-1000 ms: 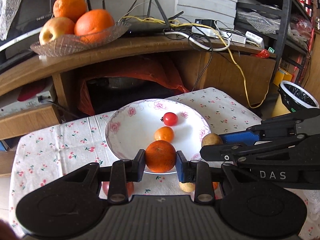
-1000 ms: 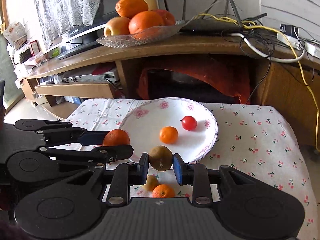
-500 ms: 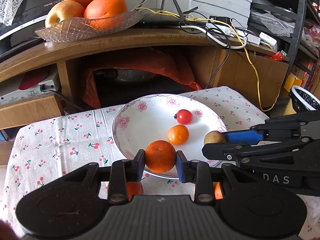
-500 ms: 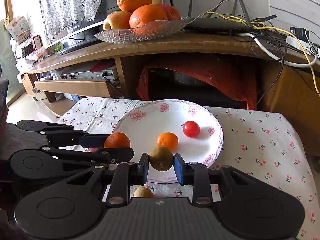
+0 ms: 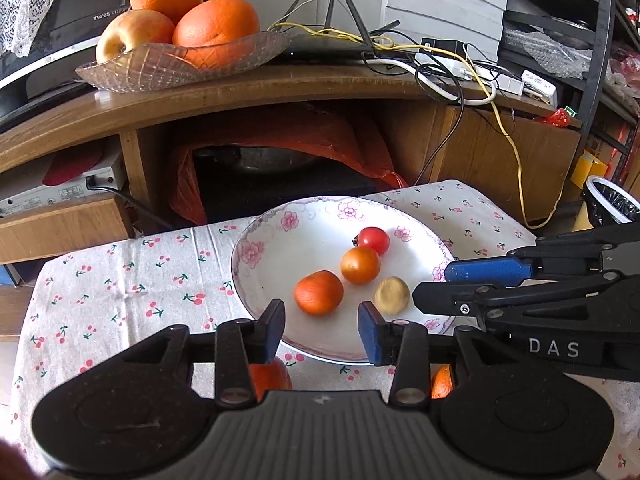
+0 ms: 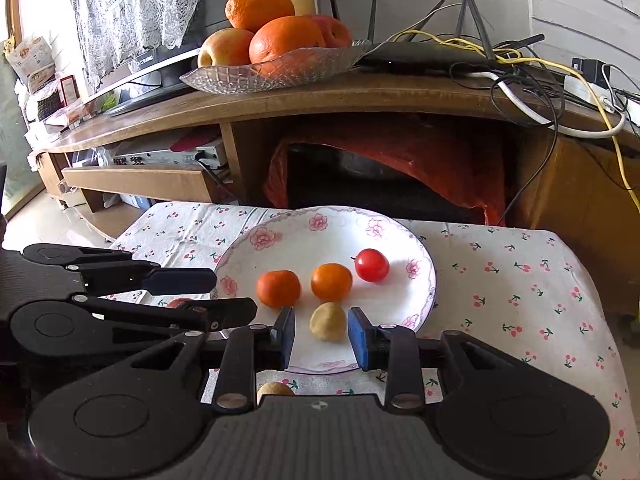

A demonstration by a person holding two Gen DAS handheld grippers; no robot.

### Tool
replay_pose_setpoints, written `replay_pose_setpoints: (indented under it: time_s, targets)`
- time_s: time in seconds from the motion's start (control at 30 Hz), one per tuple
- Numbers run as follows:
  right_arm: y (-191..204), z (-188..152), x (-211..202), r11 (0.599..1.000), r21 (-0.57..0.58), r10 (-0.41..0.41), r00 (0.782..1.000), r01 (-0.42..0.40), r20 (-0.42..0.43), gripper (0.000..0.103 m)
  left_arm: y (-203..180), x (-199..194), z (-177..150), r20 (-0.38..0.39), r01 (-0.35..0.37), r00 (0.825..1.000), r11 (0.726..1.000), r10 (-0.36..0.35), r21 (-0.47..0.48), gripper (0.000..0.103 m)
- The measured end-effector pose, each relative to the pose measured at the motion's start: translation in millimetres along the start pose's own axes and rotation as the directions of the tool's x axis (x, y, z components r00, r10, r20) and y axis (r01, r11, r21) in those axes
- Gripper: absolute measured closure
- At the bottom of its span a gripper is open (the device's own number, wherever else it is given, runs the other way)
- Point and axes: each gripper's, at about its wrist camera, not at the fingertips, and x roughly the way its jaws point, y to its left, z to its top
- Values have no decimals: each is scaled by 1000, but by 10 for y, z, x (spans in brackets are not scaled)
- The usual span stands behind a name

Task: Organize fruits
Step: 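Open both tools to release the orange and kiwi into the bowl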

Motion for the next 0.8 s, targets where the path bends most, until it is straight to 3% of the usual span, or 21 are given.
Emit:
replay_pose_setpoints:
  time_s: [0.53, 0.8]
  targets:
    - [4, -49, -318, 999, 41, -16, 1000, 15, 18, 72, 11, -392, -3, 34, -6, 999, 1000, 6, -17, 54]
    - [155, -235, -472, 998, 60, 19, 999, -17, -32, 72, 70, -666, -200, 1, -16, 1000, 999, 16, -29, 54]
